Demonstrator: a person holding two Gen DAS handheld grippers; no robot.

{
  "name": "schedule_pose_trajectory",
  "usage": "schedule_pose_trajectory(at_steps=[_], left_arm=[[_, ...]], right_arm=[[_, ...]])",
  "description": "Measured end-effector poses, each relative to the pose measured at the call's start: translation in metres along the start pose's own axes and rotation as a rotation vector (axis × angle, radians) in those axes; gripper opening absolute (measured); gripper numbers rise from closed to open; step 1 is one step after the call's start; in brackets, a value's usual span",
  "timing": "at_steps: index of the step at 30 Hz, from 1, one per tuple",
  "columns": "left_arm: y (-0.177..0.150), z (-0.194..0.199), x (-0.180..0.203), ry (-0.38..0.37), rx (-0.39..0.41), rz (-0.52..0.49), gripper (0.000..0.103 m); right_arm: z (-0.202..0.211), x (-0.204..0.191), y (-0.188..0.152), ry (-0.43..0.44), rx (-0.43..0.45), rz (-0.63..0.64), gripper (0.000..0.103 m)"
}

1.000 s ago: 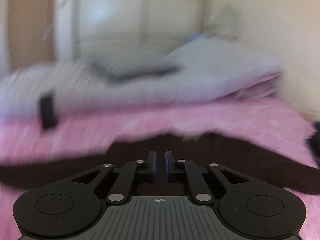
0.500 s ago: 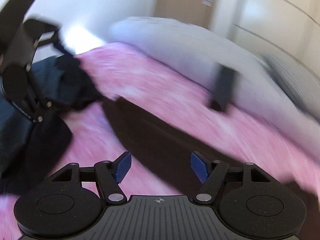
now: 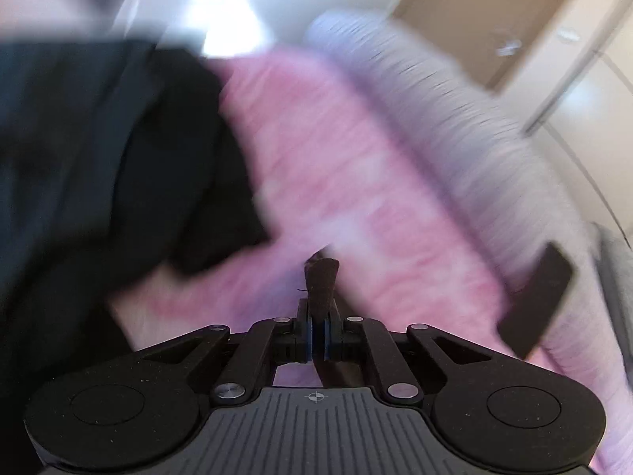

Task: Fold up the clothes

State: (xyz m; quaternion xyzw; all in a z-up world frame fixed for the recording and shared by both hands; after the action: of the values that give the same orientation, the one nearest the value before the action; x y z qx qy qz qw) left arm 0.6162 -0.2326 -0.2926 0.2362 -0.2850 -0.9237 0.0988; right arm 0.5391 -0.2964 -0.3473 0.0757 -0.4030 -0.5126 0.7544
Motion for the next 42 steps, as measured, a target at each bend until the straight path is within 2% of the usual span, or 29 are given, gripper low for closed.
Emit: schedule_pose_trajectory(at_steps=[2,5,8,16,18,20,23,25,26,27,30,33,35,39,42], left_arm=[[0.006,0.003,0.014,-0.012,0.01,-0.02,0.089],[0.027,0.008,0.046,-0.046,0.031,-0.04,0.089],[0.058,0.013,0.095,-0.1,0.059,-0.065,0.089],[0.132,0.033,0.279,-0.277,0.125,-0.228,0.089],[0.144,0.036,0.324,-0.305,0.132,-0.27,0.089],[0.153,0.039,0.364,-0.329,0.131,-0.303,0.089],[0.164,0.046,0.417,-0.359,0.135,-0.352,0.089],[0.169,0.05,0.446,-0.375,0.128,-0.373,0.089],[0.17,0.05,0.457,-0.382,0.12,-0.374,0.089],[0.171,0.05,0.468,-0.389,0.112,-0.374,0.089],[0.171,0.051,0.498,-0.401,0.088,-0.393,0.089],[0.17,0.05,0.517,-0.405,0.083,-0.432,0.089],[0.168,0.049,0.522,-0.403,0.077,-0.45,0.089],[0.169,0.039,0.526,-0.403,0.062,-0.453,0.089],[0.174,0.032,0.533,-0.397,0.081,-0.446,0.089]], right_arm=[[0.041,0.05,-0.006,-0.05,0.078,-0.192,0.004],[0.092,0.096,-0.104,-0.193,0.027,-0.433,0.004],[0.146,0.14,-0.204,-0.336,-0.026,-0.672,0.005],[0.294,0.243,-0.475,-0.722,-0.174,-1.307,0.005],[0.291,0.234,-0.52,-0.673,-0.209,-1.356,0.005],[0.295,0.237,-0.55,-0.627,-0.194,-1.416,0.005],[0.341,0.263,-0.559,-0.653,-0.089,-1.357,0.005],[0.375,0.276,-0.565,-0.729,-0.033,-1.286,0.005],[0.385,0.277,-0.576,-0.749,-0.037,-1.276,0.005],[0.384,0.272,-0.591,-0.731,-0.065,-1.289,0.005],[0.357,0.255,-0.635,-0.63,-0.169,-1.318,0.005],[0.337,0.252,-0.655,-0.581,-0.205,-1.289,0.005],[0.334,0.259,-0.66,-0.551,-0.199,-1.278,0.005],[0.36,0.287,-0.637,-0.614,-0.103,-1.166,0.005],[0.354,0.277,-0.644,-0.594,-0.135,-1.177,0.005]])
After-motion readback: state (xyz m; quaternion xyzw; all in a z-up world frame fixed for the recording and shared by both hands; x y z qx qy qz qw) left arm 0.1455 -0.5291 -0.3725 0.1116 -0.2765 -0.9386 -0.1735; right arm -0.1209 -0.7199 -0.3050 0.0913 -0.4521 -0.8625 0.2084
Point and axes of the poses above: each gripper's, at about its wrist camera, not at the fingertips, and z roughly against the way its jaws point, x to its right, y to its top, the point moved 7 cm from there along -z, roughly the way its jaws point, and after that the axes turned 14 degrees about z, right-handed, at the moved point
